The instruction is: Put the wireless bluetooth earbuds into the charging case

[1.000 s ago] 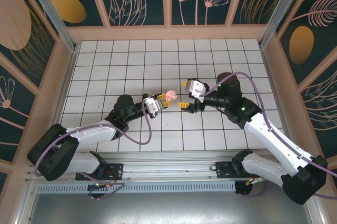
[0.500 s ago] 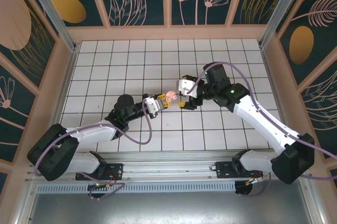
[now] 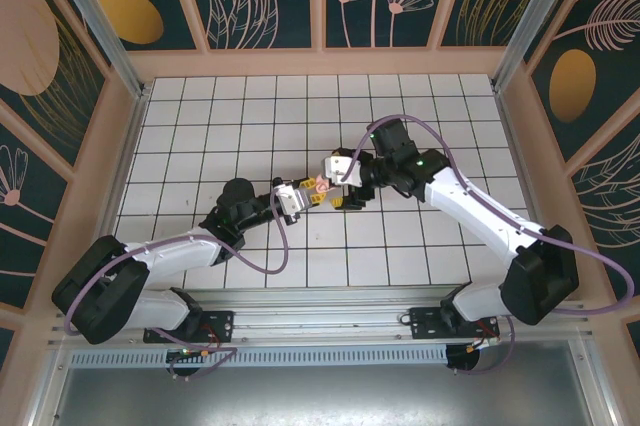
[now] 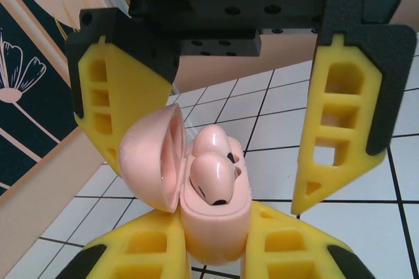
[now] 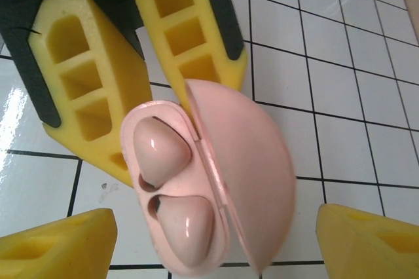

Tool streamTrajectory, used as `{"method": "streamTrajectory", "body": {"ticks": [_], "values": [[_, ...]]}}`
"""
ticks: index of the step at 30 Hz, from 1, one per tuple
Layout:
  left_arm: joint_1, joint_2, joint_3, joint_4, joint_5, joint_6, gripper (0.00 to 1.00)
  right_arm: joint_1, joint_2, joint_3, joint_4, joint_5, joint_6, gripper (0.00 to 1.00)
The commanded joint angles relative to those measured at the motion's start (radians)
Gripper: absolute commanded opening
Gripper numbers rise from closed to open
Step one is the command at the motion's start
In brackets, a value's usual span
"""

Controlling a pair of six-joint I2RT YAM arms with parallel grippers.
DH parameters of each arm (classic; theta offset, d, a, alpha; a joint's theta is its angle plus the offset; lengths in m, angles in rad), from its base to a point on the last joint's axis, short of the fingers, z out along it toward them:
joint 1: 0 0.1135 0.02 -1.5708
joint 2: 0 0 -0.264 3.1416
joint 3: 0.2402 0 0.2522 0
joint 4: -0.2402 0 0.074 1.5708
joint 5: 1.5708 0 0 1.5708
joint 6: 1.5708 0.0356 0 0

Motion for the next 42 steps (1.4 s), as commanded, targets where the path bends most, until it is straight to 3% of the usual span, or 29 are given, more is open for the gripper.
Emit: {"method": "streamTrajectory", "body": {"ticks": [1, 15, 19, 25, 31, 37, 42], "values": [[-0.003, -0.002, 0.02, 0.006, 0.003, 0.009, 0.13, 0.011, -0.002, 0.031, -0.017, -0.051, -0.023, 0.79], [-0.003, 0.013, 0.017, 0.016, -0.016, -0.04, 0.13, 0.011, -0.193, -0.117, 0.001, -0.122, 0.014, 0.66], [-0.003, 0.015, 0.042, -0.017, -0.017, -0.076, 0.13, -0.009, -0.244, -0.16, 0.084, -0.132, 0.118, 0.66], [-0.003, 0.043, 0.12, -0.111, -0.052, -0.382, 0.14, -0.075, -0.345, -0.296, 0.423, -0.14, 0.597, 0.66], [-0.003, 0.126, 0.254, -0.297, -0.06, -0.778, 0.13, -0.124, -0.419, -0.413, 0.563, 0.121, 1.057, 0.66], [-0.003, 0.214, 0.374, -0.474, -0.041, -1.045, 0.12, -0.133, -0.469, -0.483, 0.497, 0.37, 1.237, 0.65], [-0.003, 0.303, 0.47, -0.627, -0.025, -1.209, 0.12, -0.134, -0.474, -0.518, 0.474, 0.383, 1.292, 0.65]]}}
